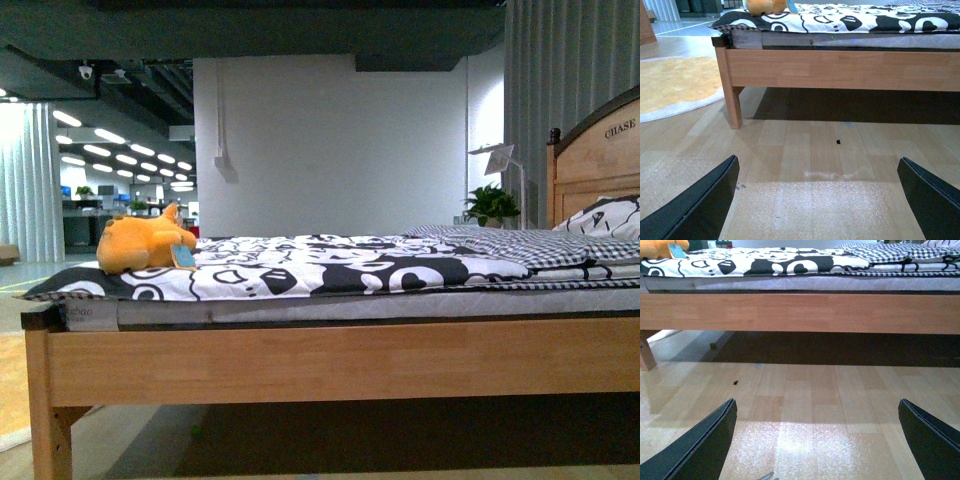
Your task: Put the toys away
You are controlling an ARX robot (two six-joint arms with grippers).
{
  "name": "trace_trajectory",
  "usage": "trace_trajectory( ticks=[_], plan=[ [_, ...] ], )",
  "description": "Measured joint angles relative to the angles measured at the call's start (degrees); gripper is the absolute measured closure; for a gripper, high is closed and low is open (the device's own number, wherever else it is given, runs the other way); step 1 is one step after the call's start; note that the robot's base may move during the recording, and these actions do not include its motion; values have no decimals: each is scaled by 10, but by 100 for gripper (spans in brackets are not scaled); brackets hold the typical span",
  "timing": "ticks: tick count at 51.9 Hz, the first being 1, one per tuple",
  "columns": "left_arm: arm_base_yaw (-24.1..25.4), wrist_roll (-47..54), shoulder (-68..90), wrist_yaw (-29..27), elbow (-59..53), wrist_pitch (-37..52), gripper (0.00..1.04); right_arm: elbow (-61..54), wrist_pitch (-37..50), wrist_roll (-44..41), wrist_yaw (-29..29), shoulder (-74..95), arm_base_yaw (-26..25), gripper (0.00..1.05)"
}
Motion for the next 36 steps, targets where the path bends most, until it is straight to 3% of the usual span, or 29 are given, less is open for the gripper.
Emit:
trace_trajectory(
  ticks=[36],
  plan=[
    [0,0,0,0,0,0,6,0,0,0,0,0,0,7]
  ],
)
